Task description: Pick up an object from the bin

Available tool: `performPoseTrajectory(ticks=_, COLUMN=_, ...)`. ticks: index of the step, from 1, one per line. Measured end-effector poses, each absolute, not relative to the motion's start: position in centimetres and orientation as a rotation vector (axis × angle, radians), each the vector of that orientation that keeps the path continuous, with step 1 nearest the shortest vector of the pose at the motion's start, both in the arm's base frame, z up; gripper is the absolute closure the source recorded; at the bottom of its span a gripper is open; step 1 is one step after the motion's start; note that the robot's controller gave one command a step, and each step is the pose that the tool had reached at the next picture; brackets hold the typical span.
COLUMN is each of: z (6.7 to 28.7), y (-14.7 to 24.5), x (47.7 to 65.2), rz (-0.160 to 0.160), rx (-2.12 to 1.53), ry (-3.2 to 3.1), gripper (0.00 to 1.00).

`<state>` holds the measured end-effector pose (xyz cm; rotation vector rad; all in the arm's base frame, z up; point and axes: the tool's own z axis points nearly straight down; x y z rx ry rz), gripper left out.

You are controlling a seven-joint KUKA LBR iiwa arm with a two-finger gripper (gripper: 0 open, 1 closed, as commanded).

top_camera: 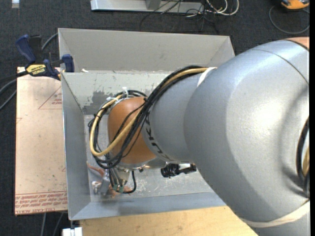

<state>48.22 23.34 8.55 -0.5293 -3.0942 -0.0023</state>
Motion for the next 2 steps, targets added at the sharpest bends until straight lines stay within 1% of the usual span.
performPoseTrajectory(ticks=2, z=11.2, y=23.4, x=48.3, rz=-0.005, rx=-0.529, ry=-3.096, gripper=1.00)
